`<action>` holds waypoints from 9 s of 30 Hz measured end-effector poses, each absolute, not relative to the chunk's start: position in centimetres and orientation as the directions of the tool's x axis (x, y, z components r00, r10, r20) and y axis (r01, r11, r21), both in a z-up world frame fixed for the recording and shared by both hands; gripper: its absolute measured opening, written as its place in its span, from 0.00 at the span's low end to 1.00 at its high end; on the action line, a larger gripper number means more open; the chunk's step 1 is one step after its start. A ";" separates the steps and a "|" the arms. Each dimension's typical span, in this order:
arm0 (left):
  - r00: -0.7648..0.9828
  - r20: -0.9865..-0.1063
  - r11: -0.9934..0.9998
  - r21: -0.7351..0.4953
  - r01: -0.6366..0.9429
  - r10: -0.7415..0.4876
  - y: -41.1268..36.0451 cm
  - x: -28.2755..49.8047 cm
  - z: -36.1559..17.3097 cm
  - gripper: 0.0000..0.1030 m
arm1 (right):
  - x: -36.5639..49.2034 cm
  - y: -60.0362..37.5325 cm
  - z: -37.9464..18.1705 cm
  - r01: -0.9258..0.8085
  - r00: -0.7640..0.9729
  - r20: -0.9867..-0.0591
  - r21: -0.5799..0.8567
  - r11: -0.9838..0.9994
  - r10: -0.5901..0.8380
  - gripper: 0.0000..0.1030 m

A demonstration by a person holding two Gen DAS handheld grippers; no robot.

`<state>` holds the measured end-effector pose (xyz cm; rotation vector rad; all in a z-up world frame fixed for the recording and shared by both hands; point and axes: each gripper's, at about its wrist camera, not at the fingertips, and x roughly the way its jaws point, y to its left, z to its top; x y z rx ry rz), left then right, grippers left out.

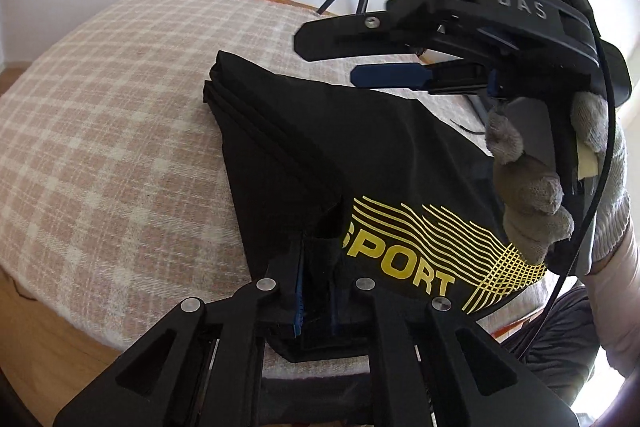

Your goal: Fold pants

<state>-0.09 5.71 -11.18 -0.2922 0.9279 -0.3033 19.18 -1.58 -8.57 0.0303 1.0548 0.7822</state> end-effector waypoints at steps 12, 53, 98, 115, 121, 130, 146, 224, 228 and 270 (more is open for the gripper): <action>0.562 -0.733 0.921 -0.348 0.176 -0.384 5.2 -0.2 -11.0 0.07 | 20.5 4.1 -13.9 -0.593 0.182 -0.858 0.293 0.750 0.480 0.33; 0.318 -0.667 0.689 -0.412 0.596 -0.674 -15.3 0.7 -8.9 0.05 | 14.7 -26.4 -8.4 -0.231 0.497 -0.752 0.367 0.901 0.434 0.02; 0.342 -0.775 0.781 -0.294 0.551 -0.532 -15.0 4.7 -11.1 0.28 | 14.1 -38.2 -11.2 -0.062 0.532 -0.741 0.448 0.892 0.409 0.26; 0.279 -0.790 0.717 -0.268 0.643 -0.545 -17.0 2.5 -12.2 0.28 | 11.2 -35.2 -6.0 -0.130 0.691 -0.688 0.184 0.974 0.222 0.30; 0.277 -0.785 0.715 -0.279 0.641 -0.554 -17.0 2.3 -12.1 0.28 | 12.5 -33.3 -8.3 -0.157 0.606 -0.744 0.235 0.959 0.282 0.31; 0.345 -0.762 0.780 -0.318 0.539 -0.549 -13.5 4.7 -9.5 0.30 | 7.0 -35.7 -11.4 -0.092 0.566 -0.812 0.108 0.990 0.141 0.32; 0.329 -0.759 0.826 -0.493 0.273 -0.562 -9.0 15.2 -12.0 0.48 | 7.4 -38.7 -11.7 -0.070 0.512 -0.792 0.349 0.935 0.334 0.65; 0.545 -0.422 0.680 -0.311 0.664 -0.725 -29.3 24.0 7.2 0.05 | 12.4 -53.4 7.7 -0.026 0.893 -0.423 0.291 0.956 0.154 0.14; 0.546 -0.408 0.671 -0.292 0.681 -0.732 -32.3 26.3 7.7 0.05 | 15.2 -56.1 8.6 0.005 0.895 -0.429 0.280 0.960 0.120 0.14; 0.566 -0.622 0.811 -0.208 0.546 -0.541 -34.1 35.9 2.6 0.57 | 21.6 -63.2 4.0 0.317 0.791 -0.580 0.117 0.941 -0.195 0.72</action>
